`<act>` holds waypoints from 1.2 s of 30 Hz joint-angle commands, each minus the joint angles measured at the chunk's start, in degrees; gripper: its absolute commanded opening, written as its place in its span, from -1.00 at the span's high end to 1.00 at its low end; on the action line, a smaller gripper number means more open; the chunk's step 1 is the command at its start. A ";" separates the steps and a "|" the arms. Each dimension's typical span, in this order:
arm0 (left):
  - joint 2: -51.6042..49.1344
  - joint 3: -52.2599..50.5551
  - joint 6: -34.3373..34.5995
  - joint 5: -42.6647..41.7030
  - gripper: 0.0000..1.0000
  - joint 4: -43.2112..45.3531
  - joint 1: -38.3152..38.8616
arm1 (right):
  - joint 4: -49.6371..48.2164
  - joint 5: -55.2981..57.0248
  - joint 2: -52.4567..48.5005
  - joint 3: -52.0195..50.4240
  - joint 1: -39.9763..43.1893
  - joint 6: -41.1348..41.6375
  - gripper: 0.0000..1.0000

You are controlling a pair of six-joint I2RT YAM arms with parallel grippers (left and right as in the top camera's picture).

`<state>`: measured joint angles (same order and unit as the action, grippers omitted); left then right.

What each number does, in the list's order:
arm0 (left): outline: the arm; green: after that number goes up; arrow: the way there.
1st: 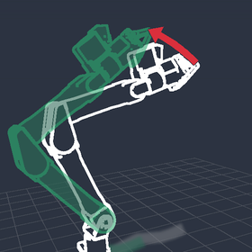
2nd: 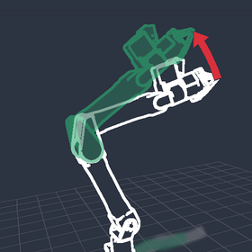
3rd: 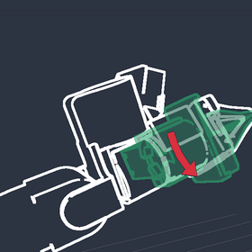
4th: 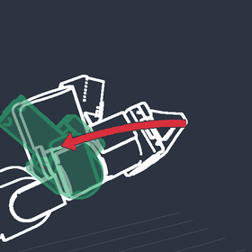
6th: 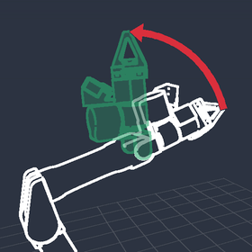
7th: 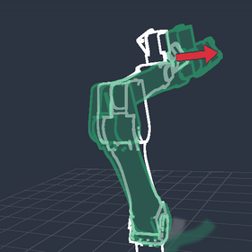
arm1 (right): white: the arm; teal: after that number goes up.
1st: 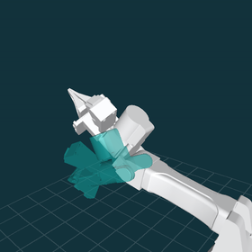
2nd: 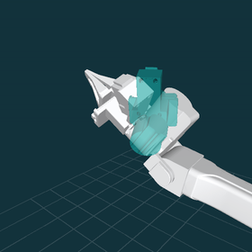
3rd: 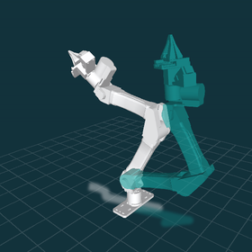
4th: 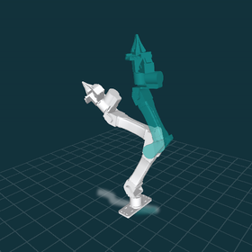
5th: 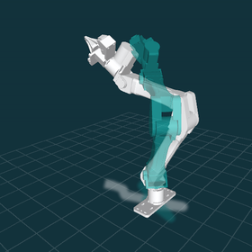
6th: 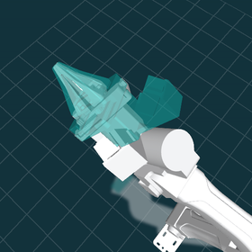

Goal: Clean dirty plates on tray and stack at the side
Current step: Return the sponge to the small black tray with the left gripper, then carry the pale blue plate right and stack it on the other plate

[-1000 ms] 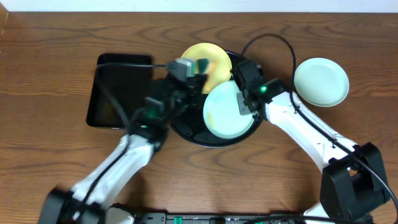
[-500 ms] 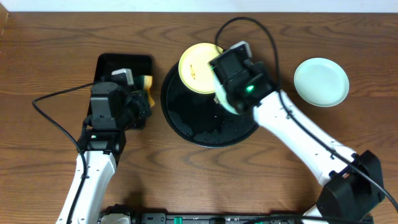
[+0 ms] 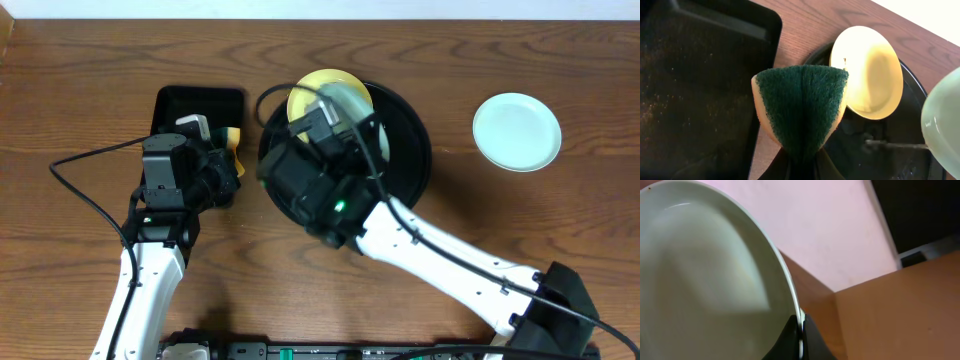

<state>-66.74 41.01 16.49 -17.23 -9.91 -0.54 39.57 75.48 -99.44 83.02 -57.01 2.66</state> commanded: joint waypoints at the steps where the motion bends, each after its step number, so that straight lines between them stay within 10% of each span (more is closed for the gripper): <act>1: 0.46 0.46 -0.55 -0.04 0.84 0.07 -0.20 | 0.00 5.51 1.33 1.20 -1.09 2.32 0.98; 16: 0.46 0.46 -0.52 -0.07 0.84 0.04 -0.20 | 2.27 -31.26 1.33 1.20 12.02 8.31 0.98; 27: 0.46 0.46 -0.55 -0.04 0.84 0.07 -0.20 | 0.94 -69.40 1.31 1.20 47.12 8.11 0.98; 36: -1.20 0.46 -0.52 -0.07 0.83 0.07 -0.20 | -3.48 -78.84 -0.17 1.18 74.29 7.98 0.98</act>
<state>-67.09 41.01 16.49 -17.26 -10.04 -0.54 37.04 2.76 -99.44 83.22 12.56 9.91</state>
